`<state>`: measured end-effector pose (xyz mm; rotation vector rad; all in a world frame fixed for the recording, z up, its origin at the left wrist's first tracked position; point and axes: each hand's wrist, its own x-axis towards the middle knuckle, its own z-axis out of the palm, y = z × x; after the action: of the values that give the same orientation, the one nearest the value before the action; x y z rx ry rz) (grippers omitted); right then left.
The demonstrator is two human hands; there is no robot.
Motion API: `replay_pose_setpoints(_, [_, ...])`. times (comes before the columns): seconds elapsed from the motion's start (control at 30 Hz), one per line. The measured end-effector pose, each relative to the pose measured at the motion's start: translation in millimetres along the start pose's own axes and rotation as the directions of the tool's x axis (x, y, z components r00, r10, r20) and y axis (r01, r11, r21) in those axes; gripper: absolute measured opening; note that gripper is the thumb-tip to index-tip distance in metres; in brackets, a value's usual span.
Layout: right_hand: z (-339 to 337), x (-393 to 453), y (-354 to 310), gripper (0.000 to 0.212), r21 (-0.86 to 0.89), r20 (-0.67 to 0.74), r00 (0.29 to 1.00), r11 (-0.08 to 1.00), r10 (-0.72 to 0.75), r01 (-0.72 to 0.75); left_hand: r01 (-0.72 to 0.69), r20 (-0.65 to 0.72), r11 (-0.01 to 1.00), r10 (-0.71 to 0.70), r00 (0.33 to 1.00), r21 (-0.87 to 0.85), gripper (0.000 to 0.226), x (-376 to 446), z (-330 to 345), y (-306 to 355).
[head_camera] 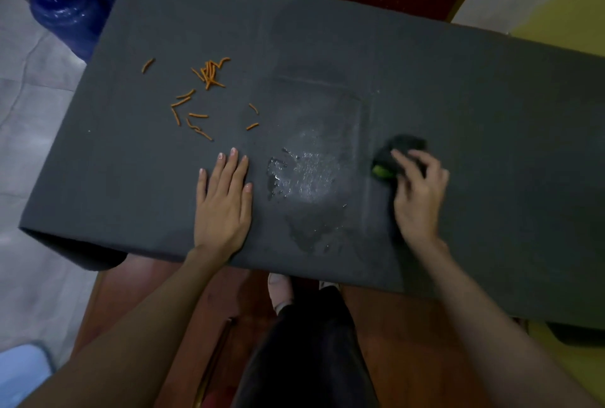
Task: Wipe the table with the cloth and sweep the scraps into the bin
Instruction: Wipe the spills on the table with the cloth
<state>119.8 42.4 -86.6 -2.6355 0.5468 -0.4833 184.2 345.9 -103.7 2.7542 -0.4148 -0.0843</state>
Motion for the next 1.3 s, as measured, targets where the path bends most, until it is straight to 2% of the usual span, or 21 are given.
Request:
replay_pose_setpoints(0.07, [15.5,24.8,-6.7,0.039,-0.044,-0.016,0.992,0.991,0.123,-0.123,-0.006,-0.003,1.000,0.006,1.000,-0.012,0.053,0.0,0.9,-1.2])
replay_pose_setpoints(0.17, [44.5,45.0,-41.9,0.040,-0.075,0.022,0.990,0.988,0.137,-0.135,0.000,-0.008,0.999,-0.001,1.000,-0.053,0.054,0.0,2.4,-3.7])
replay_pose_setpoints(0.27, [62.2,37.1,-84.7,0.038,-0.034,0.130,0.991,0.999,-0.031,0.035,0.007,-0.022,0.992,-0.010,1.000,-0.123,0.056,-0.9,2.7,-4.5])
replay_pose_setpoints(0.37, [62.1,7.6,-108.6,0.035,0.045,0.221,0.952,0.978,-0.211,0.206,0.016,-0.042,0.983,-0.025,0.999,-0.181,0.057,-0.8,3.1,-5.3])
replay_pose_setpoints(0.53, [37.2,-46.8,-101.5,0.031,0.272,0.354,0.780,0.855,-0.516,0.442,0.011,-0.049,0.985,-0.020,0.999,-0.174,0.057,0.3,2.8,-5.8])
replay_pose_setpoints(0.67, [11.5,-72.2,-64.2,0.029,0.343,0.393,0.648,0.758,-0.653,0.555,0.019,-0.047,0.986,-0.027,0.999,-0.168,0.056,0.3,1.5,-4.6])
replay_pose_setpoints(0.73, [1.0,-70.7,-42.5,0.031,0.295,0.376,0.666,0.764,-0.645,0.573,0.019,-0.047,0.987,-0.027,0.999,-0.162,0.056,-0.2,1.0,-3.6])
replay_pose_setpoints(0.77, [-0.7,-66.5,-34.5,0.033,0.263,0.351,0.715,0.796,-0.605,0.545,0.019,-0.047,0.987,-0.026,0.999,-0.160,0.056,-0.3,0.7,-3.3])
replay_pose_setpoints(0.83, [3.2,-51.7,-32.2,0.036,0.200,0.274,0.855,0.896,-0.441,0.398,0.022,-0.043,0.987,-0.029,0.999,-0.158,0.056,-0.2,0.7,-2.8])
replay_pose_setpoints(0.9, [15.7,-37.7,-49.2,0.036,0.170,0.214,0.926,0.946,-0.310,0.278,0.023,-0.042,0.988,-0.029,0.999,-0.153,0.056,-0.1,1.2,-2.5])
replay_pose_setpoints(1.0, [33.9,-45.1,-83.5,0.033,0.222,0.243,0.891,0.916,-0.383,0.334,0.016,-0.046,0.988,-0.024,0.999,-0.151,0.056,0.4,1.2,-3.5])
replay_pose_setpoints(1.1, [26.2,-77.7,-84.2,0.031,0.322,0.319,0.777,0.834,-0.542,0.449,0.015,-0.039,0.991,-0.020,0.999,-0.136,0.057,1.2,1.7,-4.7])
replay_pose_setpoints(1.17, [10.5,-93.7,-63.2,0.027,0.366,0.354,0.683,0.767,-0.638,0.527,0.015,-0.033,0.993,-0.019,0.999,-0.114,0.057,0.7,2.0,-4.7])
replay_pose_setpoints(1.2, [1.0,-97.8,-50.3,0.027,0.371,0.352,0.660,0.746,-0.664,0.553,0.011,-0.031,0.995,-0.014,0.999,-0.100,0.057,0.1,2.3,-4.7])
replay_pose_setpoints(1.23, [-7.8,-98.3,-36.9,0.027,0.358,0.330,0.679,0.752,-0.656,0.553,0.005,-0.029,0.996,-0.008,1.000,-0.085,0.057,-0.6,2.8,-4.4])
replay_pose_setpoints(1.3, [-21.0,-90.1,-11.3,0.030,0.244,0.220,0.833,0.855,-0.508,0.458,0.000,-0.023,0.998,-0.002,1.000,-0.068,0.057,-1.1,3.2,-3.7])
